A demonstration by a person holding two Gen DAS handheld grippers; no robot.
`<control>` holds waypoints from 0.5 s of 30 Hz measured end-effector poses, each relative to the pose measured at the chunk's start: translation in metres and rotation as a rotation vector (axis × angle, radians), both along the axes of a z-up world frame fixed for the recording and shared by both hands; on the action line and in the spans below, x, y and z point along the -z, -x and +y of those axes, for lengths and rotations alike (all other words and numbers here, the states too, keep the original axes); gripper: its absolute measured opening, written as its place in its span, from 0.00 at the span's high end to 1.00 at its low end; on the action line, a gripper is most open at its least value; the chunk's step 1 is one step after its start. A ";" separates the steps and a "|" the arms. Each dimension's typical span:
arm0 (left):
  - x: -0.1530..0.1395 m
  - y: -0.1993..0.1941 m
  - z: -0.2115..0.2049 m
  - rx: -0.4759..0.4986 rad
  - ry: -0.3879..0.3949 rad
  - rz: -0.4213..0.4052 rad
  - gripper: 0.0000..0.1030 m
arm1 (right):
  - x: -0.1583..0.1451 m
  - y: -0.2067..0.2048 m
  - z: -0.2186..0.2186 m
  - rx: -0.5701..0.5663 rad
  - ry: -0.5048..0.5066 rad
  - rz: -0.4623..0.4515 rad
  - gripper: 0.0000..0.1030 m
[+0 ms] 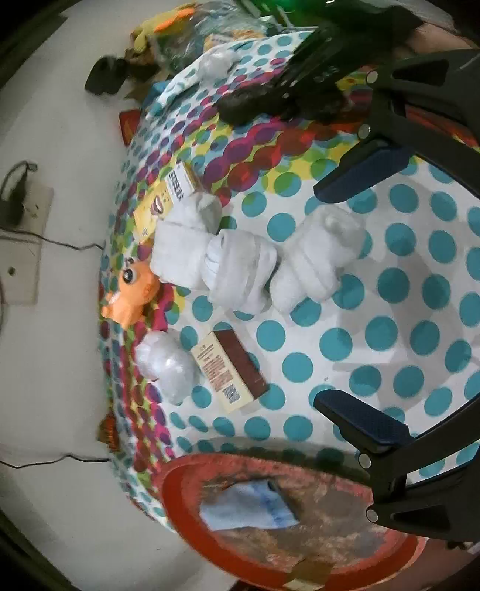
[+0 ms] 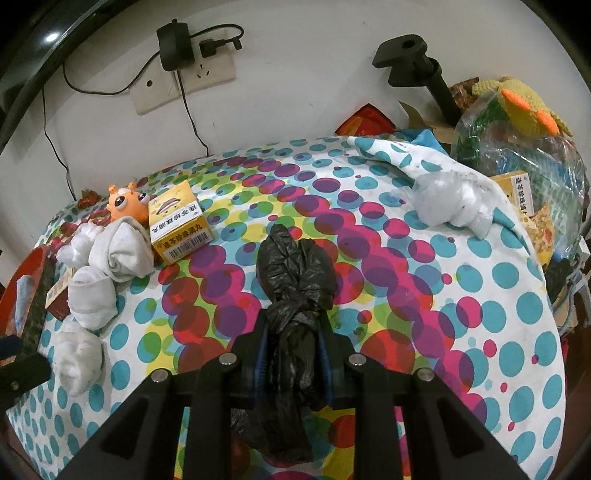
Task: Organize objects
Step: 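Grasp the white rolled sock with the left tool while the right tool holds the black bag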
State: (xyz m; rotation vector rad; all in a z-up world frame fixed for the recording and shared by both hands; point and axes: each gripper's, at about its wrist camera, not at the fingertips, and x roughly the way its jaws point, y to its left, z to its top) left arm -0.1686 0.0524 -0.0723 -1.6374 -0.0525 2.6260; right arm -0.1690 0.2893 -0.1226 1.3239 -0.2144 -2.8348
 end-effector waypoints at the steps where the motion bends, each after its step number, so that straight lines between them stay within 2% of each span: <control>1: 0.003 0.003 0.000 -0.013 -0.010 -0.008 0.02 | 0.000 0.000 0.000 0.000 0.000 0.000 0.77; 7: 0.013 0.011 0.004 -0.039 -0.004 -0.013 0.06 | 0.000 0.000 0.001 -0.001 0.014 0.001 0.77; 12: 0.014 0.012 0.011 -0.038 0.037 0.018 0.06 | 0.000 0.000 0.002 -0.001 0.026 0.002 0.77; 15: 0.019 0.014 0.010 -0.051 0.013 -0.004 0.06 | 0.000 0.000 0.003 -0.002 0.029 0.002 0.77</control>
